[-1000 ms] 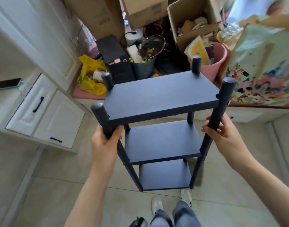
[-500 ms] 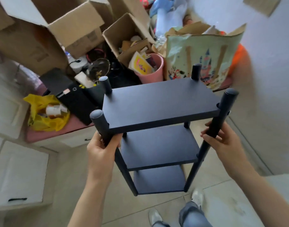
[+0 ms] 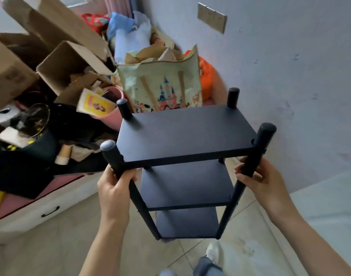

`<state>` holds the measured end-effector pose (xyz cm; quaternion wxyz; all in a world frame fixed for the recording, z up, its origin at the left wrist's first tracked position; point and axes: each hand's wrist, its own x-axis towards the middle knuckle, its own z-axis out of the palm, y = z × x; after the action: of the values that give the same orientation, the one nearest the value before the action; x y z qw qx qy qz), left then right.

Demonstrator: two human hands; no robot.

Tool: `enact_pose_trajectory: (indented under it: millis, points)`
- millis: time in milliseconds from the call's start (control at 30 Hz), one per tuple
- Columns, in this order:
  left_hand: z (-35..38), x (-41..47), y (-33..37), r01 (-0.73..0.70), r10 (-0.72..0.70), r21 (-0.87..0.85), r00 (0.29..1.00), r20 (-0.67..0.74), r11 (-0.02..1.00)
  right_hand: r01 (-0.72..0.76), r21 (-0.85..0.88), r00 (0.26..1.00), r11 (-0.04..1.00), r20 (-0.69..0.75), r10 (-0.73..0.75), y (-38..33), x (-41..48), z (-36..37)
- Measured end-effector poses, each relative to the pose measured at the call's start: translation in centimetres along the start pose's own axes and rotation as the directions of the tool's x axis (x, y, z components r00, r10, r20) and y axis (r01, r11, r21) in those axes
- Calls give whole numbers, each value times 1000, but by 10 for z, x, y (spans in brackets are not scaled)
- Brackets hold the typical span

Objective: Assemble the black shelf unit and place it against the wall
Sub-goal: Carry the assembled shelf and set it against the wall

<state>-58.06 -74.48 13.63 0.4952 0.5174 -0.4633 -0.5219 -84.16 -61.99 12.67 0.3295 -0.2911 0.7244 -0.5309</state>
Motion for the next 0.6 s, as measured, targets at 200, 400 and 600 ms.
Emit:
enact_pose_trajectory:
  millis: [200, 400, 600]
  points:
    - [87, 17, -10, 18, -18, 0, 1000, 23, 1000, 50, -20, 998, 999, -28, -50, -1, 63, -64]
    - [153, 57, -13, 64, -59, -43, 993, 98, 997, 57, -13, 992, 998, -114, -58, 7, 134, -88]
    - [207, 115, -17, 161, -159, 7, 972, 172, 987, -13, 2, 984, 1000, -178, 14, 14, 199, -88]
